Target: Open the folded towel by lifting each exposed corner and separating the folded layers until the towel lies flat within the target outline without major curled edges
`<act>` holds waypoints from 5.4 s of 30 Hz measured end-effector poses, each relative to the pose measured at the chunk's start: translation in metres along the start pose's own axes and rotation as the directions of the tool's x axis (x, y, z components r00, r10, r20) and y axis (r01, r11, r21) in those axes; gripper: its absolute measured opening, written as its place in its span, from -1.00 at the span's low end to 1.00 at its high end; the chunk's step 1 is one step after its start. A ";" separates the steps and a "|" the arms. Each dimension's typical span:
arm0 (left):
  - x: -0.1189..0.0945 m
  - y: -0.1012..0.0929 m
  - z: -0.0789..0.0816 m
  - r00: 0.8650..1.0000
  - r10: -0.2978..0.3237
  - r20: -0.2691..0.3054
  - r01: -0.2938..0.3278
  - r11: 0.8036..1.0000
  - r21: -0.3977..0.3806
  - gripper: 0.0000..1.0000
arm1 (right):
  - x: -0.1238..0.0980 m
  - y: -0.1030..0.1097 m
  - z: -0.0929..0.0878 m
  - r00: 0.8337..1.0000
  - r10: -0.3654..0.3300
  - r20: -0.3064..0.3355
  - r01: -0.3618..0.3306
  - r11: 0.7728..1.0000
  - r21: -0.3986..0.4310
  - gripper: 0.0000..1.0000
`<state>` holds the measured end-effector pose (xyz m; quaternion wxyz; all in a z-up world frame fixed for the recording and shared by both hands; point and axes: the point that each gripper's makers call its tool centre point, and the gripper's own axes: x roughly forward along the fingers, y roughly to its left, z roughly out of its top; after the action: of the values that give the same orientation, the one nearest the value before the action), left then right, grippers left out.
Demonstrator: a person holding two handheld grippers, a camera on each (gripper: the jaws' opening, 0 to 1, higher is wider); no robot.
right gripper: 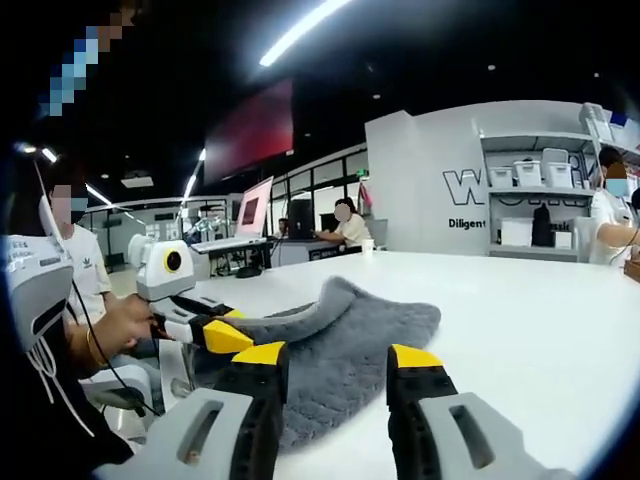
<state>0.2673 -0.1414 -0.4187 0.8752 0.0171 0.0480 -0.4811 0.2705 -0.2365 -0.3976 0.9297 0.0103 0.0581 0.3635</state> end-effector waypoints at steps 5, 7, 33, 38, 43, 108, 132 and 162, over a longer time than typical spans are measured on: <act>0.006 -0.005 -0.007 1.000 -0.016 -0.017 0.016 1.000 0.000 -0.93 | 0.016 -0.004 0.007 1.000 0.004 -0.015 -0.005 0.999 -0.038 -0.28; 0.007 -0.005 -0.009 1.000 -0.015 -0.021 0.015 1.000 -0.001 -0.93 | 0.021 -0.004 0.009 1.000 0.009 -0.020 -0.010 0.999 -0.044 -0.28; 0.006 -0.005 -0.014 1.000 0.001 -0.030 -0.001 1.000 0.002 -0.93 | 0.082 0.004 0.026 0.991 0.059 -0.124 -0.083 0.976 -0.199 -0.24; 0.006 -0.005 -0.016 0.999 0.008 -0.031 -0.008 1.000 -0.011 -0.93 | 0.097 0.008 0.032 0.988 0.081 -0.130 -0.108 0.971 -0.216 -0.24; 0.006 -0.004 -0.016 0.999 0.015 -0.035 -0.015 1.000 -0.010 -0.93 | 0.114 0.014 0.035 0.982 0.138 -0.126 -0.159 0.972 -0.171 -0.25; 0.016 -0.008 -0.026 0.997 0.046 -0.064 -0.047 0.999 -0.009 -0.93 | 0.222 0.002 -0.026 0.932 0.083 -0.352 -0.186 0.945 -0.268 -0.54; 0.016 -0.007 -0.023 0.998 0.056 -0.038 -0.056 0.998 -0.014 -0.94 | 0.221 -0.011 -0.022 0.945 0.077 -0.318 -0.155 0.961 -0.228 -1.00; 0.029 -0.028 0.029 0.998 0.002 0.055 -0.008 0.994 0.106 -0.97 | 0.189 -0.047 0.028 0.974 0.003 -0.228 -0.057 0.971 -0.231 -1.00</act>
<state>0.2606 -0.1829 -0.3923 0.8752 0.0503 -0.0017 -0.4812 0.4428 -0.1424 -0.3914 0.9061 -0.1410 0.1195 0.3807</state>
